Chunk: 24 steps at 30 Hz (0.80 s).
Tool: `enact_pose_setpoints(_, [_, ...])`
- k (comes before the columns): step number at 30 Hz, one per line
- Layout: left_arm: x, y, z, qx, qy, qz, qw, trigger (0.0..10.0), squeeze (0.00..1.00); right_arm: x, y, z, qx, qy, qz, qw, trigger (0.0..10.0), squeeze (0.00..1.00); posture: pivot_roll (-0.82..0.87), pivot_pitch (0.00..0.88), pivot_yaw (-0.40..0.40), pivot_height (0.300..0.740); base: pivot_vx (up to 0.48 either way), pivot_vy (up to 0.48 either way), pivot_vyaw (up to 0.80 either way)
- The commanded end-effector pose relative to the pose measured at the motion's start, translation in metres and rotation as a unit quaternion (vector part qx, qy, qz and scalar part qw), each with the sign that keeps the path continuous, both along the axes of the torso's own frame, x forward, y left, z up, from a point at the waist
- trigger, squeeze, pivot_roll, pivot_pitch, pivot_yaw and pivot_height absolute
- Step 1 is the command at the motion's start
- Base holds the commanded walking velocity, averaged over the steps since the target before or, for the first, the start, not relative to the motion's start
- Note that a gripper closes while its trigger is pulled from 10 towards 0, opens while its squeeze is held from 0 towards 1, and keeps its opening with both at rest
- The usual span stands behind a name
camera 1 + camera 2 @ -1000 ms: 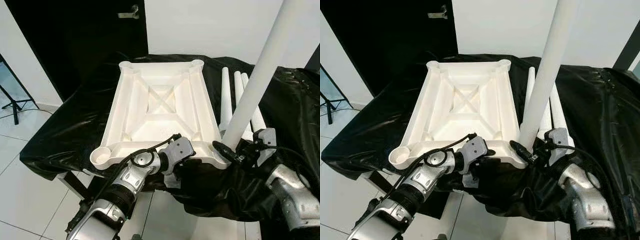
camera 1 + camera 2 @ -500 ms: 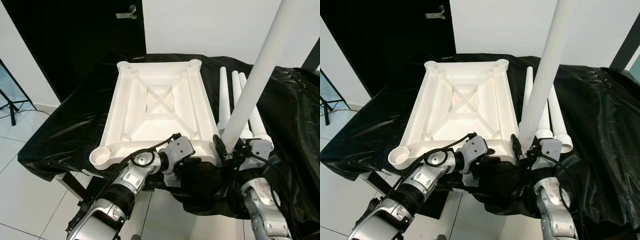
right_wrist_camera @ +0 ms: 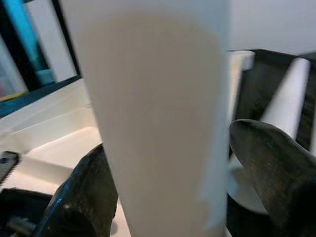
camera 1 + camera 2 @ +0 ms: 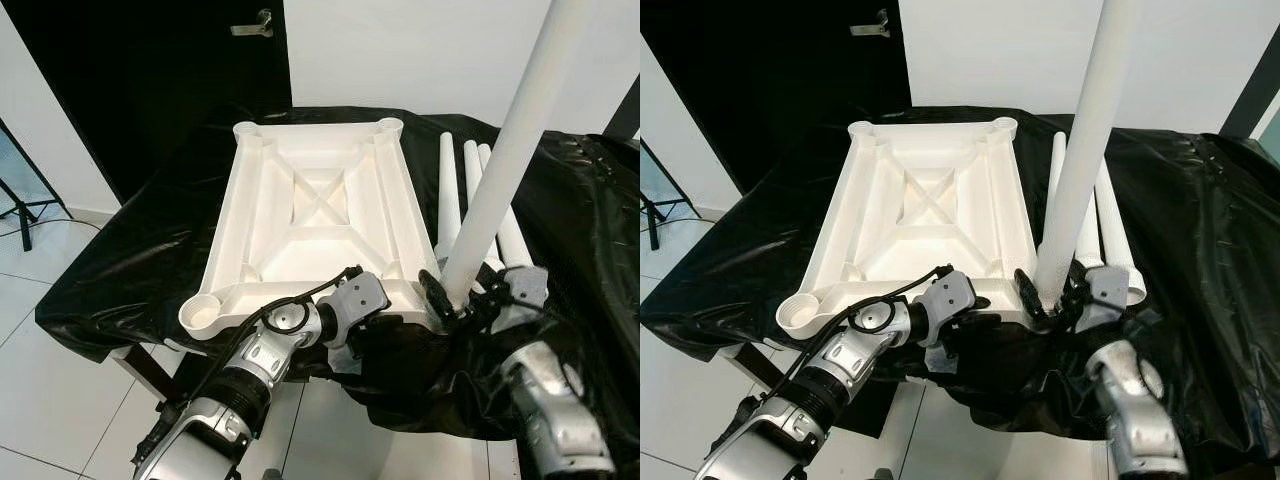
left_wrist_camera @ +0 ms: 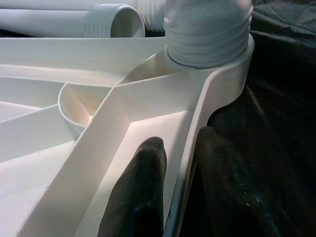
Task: Building children table
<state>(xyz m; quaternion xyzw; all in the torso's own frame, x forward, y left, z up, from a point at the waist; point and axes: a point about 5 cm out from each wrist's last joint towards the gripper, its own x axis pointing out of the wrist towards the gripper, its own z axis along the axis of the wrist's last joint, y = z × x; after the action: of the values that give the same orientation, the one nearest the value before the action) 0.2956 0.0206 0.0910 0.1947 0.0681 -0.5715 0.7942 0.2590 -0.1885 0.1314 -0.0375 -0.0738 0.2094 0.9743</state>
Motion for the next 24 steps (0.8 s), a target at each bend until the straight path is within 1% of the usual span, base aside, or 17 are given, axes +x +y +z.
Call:
enact_pose_setpoints(1, [-0.011,0.006,-0.028,0.046,0.05,0.004,0.998,10.0,0.0,0.0,0.002,-0.003,-0.001,0.022,0.043,0.999,10.0,0.0,0.18,0.0,-0.011,0.74,0.0,0.0,0.0])
enact_pose_setpoints(2, [-0.011,0.006,-0.028,0.046,0.05,0.004,0.998,10.0,0.0,0.0,0.002,-0.003,-0.001,0.022,0.043,0.999,10.0,0.0,0.18,0.0,-0.011,0.74,0.0,0.0,0.0])
enact_pose_setpoints(3, [-0.011,0.006,-0.029,0.045,0.05,0.004,0.998,10.0,0.0,0.001,0.001,0.0,-0.006,0.029,0.074,0.997,10.0,0.0,0.18,0.0,-0.011,0.74,0.0,0.0,0.0])
enact_pose_setpoints(4, [-0.011,0.006,-0.029,0.045,0.05,0.004,0.998,10.0,0.0,0.001,0.0,0.002,-0.016,0.041,0.106,0.993,7.1,0.0,0.18,0.0,-0.011,0.74,0.0,0.0,0.0])
enact_pose_setpoints(5, [-0.011,0.006,-0.029,0.045,0.05,0.004,0.998,10.0,0.0,0.001,0.0,0.002,-0.016,0.041,0.106,0.993,7.1,0.0,0.18,0.0,-0.011,0.74,0.0,0.0,0.0])
enact_pose_setpoints(6, [-0.01,0.006,-0.028,0.046,0.05,0.005,0.998,10.0,0.0,0.001,-0.002,0.001,-0.03,0.059,0.139,0.988,0.0,0.0,0.18,0.0,-0.013,0.74,0.0,0.0,0.0])
enact_pose_setpoints(7, [-0.01,0.006,-0.028,0.046,0.05,0.005,0.998,10.0,0.0,0.001,-0.002,0.001,-0.03,0.059,0.139,0.988,0.0,0.0,0.18,0.0,-0.013,0.74,0.0,0.0,0.0])
enact_pose_setpoints(8, [-0.01,0.006,-0.028,0.045,0.049,0.005,0.998,10.0,0.0,-0.001,-0.002,0.001,-0.028,0.082,0.169,0.982,0.0,0.0,0.19,0.0,-0.014,0.74,0.0,0.0,0.0])
enact_pose_setpoints(9, [-0.01,0.006,-0.028,0.045,0.049,0.005,0.998,10.0,0.0,-0.001,-0.002,0.001,-0.028,0.082,0.169,0.982,0.0,0.0,0.19,0.0,-0.014,0.74,0.0,0.0,0.0])
enact_pose_setpoints(12, [-0.009,0.006,-0.028,0.044,0.048,0.007,0.998,10.0,0.0,-0.002,-0.003,0.001,-0.015,0.115,0.204,0.972,0.0,0.0,0.19,0.0,-0.016,0.74,0.0,0.0,0.0])
enact_pose_setpoints(18, [-0.01,0.006,-0.028,0.044,0.049,0.008,0.998,10.0,0.0,-0.001,-0.003,-0.003,-0.008,0.124,0.196,0.973,0.0,0.0,0.19,0.0,-0.017,0.74,0.0,0.0,0.0])
enact_pose_setpoints(19, [-0.01,0.007,-0.029,0.044,0.05,0.008,0.998,10.0,0.0,-0.003,0.002,-0.008,0.007,0.128,0.184,0.974,0.0,0.0,0.19,0.0,-0.017,0.74,0.0,0.0,0.0])
enact_pose_setpoints(20, [-0.01,0.007,-0.029,0.044,0.05,0.008,0.998,10.0,0.0,-0.003,0.002,-0.008,0.007,0.128,0.184,0.974,0.0,0.0,0.19,0.0,-0.017,0.74,0.0,0.0,0.0])
enact_pose_setpoints(21, [-0.011,0.007,-0.029,0.044,0.051,0.008,0.998,10.0,0.0,-0.005,0.008,-0.012,0.019,0.131,0.172,0.976,0.0,0.0,0.19,0.0,-0.017,0.74,0.0,0.0,0.0])
enact_pose_setpoints(22, [-0.011,0.007,-0.029,0.044,0.051,0.008,0.998,10.0,0.0,-0.005,0.008,-0.012,0.019,0.131,0.172,0.976,0.0,0.0,0.19,0.0,-0.017,0.74,0.0,0.0,0.0])
enact_pose_setpoints(23, [-0.011,0.007,-0.029,0.044,0.051,0.008,0.998,10.0,0.0,-0.004,0.015,-0.017,0.027,0.104,0.105,0.989,0.0,0.0,0.19,0.0,-0.021,0.74,0.0,0.0,0.0])
enact_pose_setpoints(24, [-0.011,0.007,-0.029,0.044,0.051,0.009,0.998,10.0,0.0,-0.003,0.018,-0.018,0.038,0.08,0.033,0.996,0.0,0.0,0.2,0.0,-0.022,0.74,0.0,0.0,0.0])
